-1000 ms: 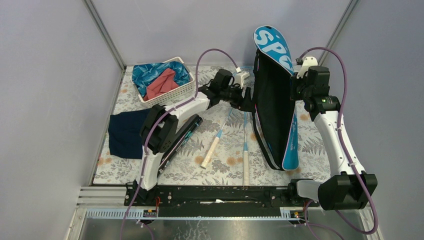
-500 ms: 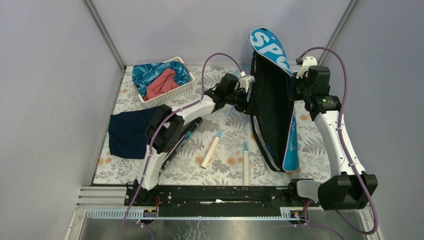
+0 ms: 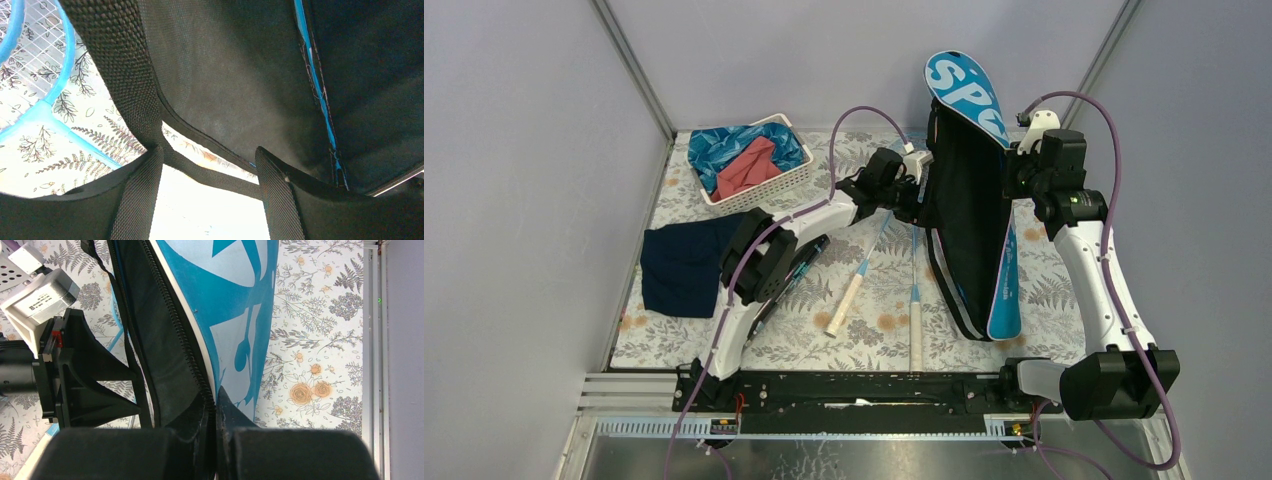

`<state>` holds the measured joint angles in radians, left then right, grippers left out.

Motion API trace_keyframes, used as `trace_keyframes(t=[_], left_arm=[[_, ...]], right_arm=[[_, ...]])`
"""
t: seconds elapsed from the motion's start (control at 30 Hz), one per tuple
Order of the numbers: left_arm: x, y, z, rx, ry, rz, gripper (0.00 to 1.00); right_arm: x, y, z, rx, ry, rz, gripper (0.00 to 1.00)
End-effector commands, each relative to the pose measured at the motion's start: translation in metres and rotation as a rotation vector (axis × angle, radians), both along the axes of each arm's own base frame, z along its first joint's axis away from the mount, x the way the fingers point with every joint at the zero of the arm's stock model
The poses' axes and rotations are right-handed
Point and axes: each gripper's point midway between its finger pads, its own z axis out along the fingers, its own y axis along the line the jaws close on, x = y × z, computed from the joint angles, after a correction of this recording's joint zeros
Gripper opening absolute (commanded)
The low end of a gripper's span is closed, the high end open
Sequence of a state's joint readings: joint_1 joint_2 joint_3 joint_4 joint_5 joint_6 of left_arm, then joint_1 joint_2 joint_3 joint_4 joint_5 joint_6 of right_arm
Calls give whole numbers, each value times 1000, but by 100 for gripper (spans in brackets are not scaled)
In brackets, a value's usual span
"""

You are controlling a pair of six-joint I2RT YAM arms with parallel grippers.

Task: Pack up the badminton gear
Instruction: Adjust the racket bag at the center of the board.

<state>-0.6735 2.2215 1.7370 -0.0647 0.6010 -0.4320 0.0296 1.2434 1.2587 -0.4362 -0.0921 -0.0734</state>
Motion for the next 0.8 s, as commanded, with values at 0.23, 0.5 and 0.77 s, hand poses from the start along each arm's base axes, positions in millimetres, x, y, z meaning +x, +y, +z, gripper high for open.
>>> trace_keyframes(t=[0.23, 0.5, 0.77], left_arm=[[-4, -5, 22, -42, -65, -21, 72], [-1, -11, 12, -29, -43, 1, 72], [8, -17, 1, -29, -30, 19, 72]], right_arm=[[2, 3, 38, 25, -120, 10, 0], [-1, 5, 38, 30, -114, 19, 0], [-5, 8, 41, 43, -118, 33, 0]])
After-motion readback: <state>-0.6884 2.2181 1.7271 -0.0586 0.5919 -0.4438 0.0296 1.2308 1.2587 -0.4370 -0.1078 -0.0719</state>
